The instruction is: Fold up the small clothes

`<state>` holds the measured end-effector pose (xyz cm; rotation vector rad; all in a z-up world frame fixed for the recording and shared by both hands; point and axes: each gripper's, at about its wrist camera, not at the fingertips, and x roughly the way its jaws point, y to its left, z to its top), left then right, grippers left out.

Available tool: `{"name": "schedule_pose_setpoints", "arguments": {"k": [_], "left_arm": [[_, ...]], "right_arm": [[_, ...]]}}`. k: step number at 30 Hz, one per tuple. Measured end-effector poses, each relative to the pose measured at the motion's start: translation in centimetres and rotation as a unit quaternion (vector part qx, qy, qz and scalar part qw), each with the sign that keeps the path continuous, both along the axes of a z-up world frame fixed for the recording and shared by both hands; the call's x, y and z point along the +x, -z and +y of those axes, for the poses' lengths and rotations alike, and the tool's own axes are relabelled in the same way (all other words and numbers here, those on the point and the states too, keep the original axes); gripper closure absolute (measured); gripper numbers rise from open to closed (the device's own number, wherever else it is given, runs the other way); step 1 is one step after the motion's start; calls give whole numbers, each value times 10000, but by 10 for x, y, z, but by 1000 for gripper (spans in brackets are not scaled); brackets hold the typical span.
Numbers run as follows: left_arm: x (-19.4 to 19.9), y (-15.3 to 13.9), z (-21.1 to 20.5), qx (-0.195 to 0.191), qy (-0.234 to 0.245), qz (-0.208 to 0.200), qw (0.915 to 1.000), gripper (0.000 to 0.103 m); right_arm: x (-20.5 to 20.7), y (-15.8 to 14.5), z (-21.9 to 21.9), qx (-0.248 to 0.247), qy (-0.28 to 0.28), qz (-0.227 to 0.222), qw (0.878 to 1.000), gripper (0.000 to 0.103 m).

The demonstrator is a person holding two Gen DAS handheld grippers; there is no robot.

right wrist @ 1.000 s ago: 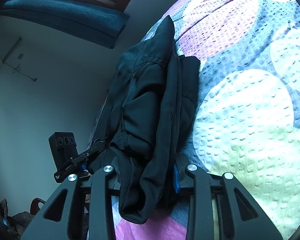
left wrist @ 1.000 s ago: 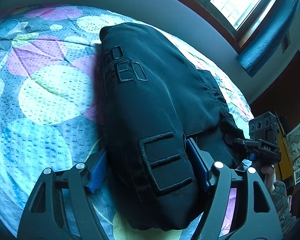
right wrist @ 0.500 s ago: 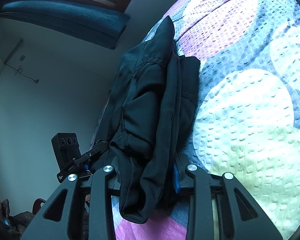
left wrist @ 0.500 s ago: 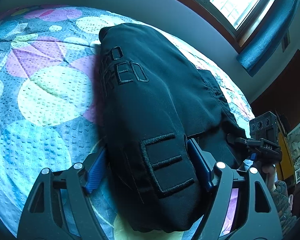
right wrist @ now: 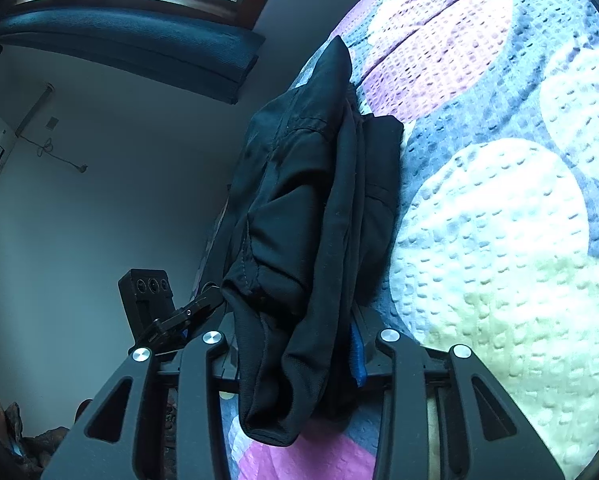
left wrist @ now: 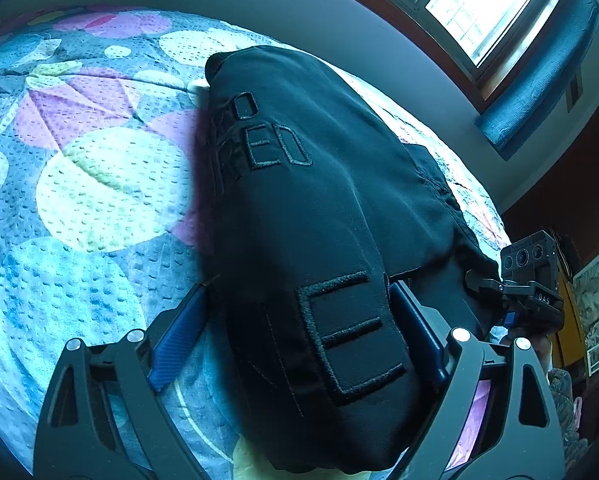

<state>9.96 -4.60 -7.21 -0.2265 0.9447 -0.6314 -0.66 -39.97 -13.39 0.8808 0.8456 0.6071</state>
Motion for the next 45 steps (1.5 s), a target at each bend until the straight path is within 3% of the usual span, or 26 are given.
{"name": "schedule_pose_setpoints", "arguments": {"k": [12, 19, 22, 28, 33, 40, 45], "left_arm": [[-24, -13, -3, 436, -470, -564, 9964, 8], [-62, -26, 2, 786, -877, -998, 9880, 7], [-78, -29, 0, 1030, -955, -1128, 9836, 7], [-100, -33, -1, 1333, -1059, -1151, 9787, 7], [-112, -30, -6, 1662, -1090, -1008, 9749, 7], [-127, -39, -10, 1859, -1103, -997, 9713, 7], [-132, -46, -9, 1728, -1107, -988, 9737, 7]], "right_arm": [[-8, -3, -7, 171, 141, -87, 9997, 56], [-41, -18, -4, -168, 485, -331, 9981, 33], [-57, -27, 7, -668, 648, -345, 9951, 23], [-87, -40, 42, -2286, 1082, -5, 9675, 22], [-99, -52, 78, -3717, 1166, 110, 9209, 21], [-116, -59, 108, -4138, 1084, -62, 9039, 21], [-119, -66, 116, -4067, 1084, -146, 9070, 21]]}}
